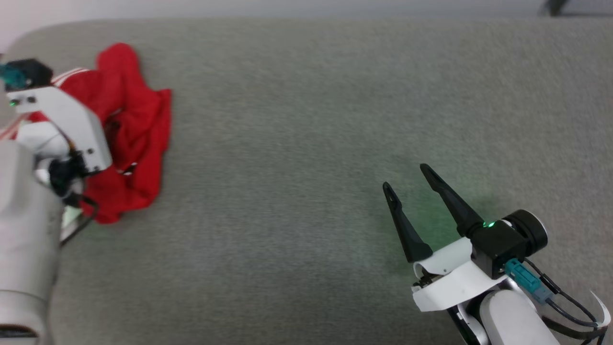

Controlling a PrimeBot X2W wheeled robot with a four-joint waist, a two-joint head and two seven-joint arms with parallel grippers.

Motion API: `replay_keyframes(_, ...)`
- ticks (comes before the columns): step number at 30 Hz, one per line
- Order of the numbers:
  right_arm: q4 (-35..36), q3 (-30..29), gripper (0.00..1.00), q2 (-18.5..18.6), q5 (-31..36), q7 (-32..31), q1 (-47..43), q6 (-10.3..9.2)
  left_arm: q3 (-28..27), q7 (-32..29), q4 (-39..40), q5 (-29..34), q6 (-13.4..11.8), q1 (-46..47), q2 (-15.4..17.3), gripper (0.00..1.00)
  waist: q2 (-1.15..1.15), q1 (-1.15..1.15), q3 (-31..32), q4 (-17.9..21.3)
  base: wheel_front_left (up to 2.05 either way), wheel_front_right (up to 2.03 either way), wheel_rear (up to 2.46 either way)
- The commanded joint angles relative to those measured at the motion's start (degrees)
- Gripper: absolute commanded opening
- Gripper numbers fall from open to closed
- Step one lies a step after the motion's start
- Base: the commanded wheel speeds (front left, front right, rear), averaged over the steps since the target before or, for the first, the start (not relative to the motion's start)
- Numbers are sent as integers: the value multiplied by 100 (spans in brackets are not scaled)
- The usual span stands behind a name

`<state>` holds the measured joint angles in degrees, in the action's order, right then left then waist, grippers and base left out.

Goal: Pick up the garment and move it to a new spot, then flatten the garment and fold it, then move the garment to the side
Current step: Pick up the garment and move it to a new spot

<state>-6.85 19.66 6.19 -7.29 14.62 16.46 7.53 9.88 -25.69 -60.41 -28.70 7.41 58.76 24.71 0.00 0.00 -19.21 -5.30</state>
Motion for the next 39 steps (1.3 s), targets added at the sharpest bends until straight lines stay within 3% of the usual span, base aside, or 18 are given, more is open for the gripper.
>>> replay_keyframes(1,20,30,100,-26,-22,15,84,-7,22,-54,-24,-52,5,42,91,100,0,0,-418,417,0,0,0)
replay_keyframes(7,155,102,100,13,29,36,246,-8,133,-268,-474,-354,7,-31,363,100,0,0,-715,649,0,0,0)
replay_keyframes(17,435,118,100,-17,134,-41,196,-8,505,-344,-1042,-446,24,-256,-43,100,0,0,-828,706,0,0,0)
replay_keyframes(18,444,135,100,-23,138,-44,188,-8,536,-331,-1037,-480,30,-265,-60,40,0,0,-811,700,0,0,0)
replay_keyframes(19,450,149,100,-28,132,-58,181,-8,560,-308,-1022,-522,31,-274,-71,0,0,0,-789,693,0,0,0)
replay_keyframes(32,213,48,100,-128,-73,16,33,-8,1255,993,-167,-642,28,123,316,0,0,0,-148,709,0,0,0)
replay_keyframes(35,134,-21,100,-181,-120,39,-60,-7,1506,1202,128,-831,1,224,302,0,0,0,80,751,0,0,0)
replay_keyframes(39,64,-140,100,-233,-186,56,-208,-8,1992,1136,686,-1206,3,329,26,0,0,0,305,891,0,0,0)
